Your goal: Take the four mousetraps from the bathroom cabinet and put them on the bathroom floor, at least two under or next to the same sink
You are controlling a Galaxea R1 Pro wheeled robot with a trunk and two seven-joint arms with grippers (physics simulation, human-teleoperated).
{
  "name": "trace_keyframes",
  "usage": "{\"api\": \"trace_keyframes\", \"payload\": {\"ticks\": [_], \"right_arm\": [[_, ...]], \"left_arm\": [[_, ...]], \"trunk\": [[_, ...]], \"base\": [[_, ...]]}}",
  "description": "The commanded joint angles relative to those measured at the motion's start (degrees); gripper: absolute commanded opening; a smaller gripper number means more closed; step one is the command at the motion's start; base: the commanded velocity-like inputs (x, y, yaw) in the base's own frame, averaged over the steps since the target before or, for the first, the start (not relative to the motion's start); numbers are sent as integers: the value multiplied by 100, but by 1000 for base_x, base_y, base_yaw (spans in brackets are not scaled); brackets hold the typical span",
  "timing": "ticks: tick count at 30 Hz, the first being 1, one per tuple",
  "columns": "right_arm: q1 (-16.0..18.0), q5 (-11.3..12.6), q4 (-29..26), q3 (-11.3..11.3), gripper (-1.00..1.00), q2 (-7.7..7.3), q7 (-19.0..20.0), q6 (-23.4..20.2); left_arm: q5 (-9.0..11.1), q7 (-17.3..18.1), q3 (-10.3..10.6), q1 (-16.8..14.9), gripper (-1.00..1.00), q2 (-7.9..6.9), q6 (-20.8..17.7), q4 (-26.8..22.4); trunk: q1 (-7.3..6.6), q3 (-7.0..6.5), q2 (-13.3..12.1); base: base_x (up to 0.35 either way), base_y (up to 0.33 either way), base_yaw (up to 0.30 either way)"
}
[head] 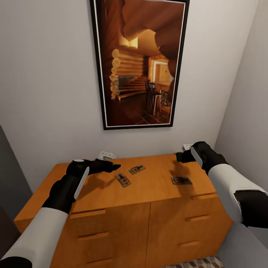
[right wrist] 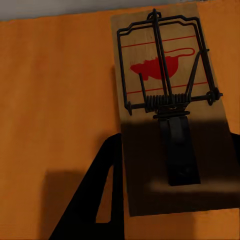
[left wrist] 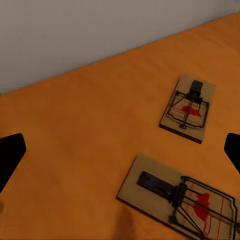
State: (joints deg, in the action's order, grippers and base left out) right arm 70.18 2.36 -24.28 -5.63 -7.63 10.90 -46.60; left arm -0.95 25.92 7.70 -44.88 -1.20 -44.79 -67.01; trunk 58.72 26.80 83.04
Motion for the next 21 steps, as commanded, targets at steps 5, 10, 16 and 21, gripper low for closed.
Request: {"api": "trace_keyframes", "payload": {"ticks": [5, 10, 16, 21], "right_arm": [[4, 21, -16, -64, -100, -140, 53, -45], [4, 30, -41, -87, -100, -389, 226, -176], [4, -22, -105, -115, -100, -840, 956, -641], [5, -293, -128, -130, -100, -1304, 1698, -771]], "left_arm": [[-11, 17, 10, -5, 100, 2, -22, -8], [-11, 18, 11, -3, 100, 5, -15, 0], [-11, 18, 12, -4, 100, 5, -11, 10], [-11, 18, 9, -3, 100, 10, -5, 18]], "trunk": [[1, 7, 3], [1, 7, 3], [1, 7, 3], [1, 7, 3]], "base": [[59, 10, 0], [13, 2, 0], [3, 0, 0], [0, 0, 0]]}}
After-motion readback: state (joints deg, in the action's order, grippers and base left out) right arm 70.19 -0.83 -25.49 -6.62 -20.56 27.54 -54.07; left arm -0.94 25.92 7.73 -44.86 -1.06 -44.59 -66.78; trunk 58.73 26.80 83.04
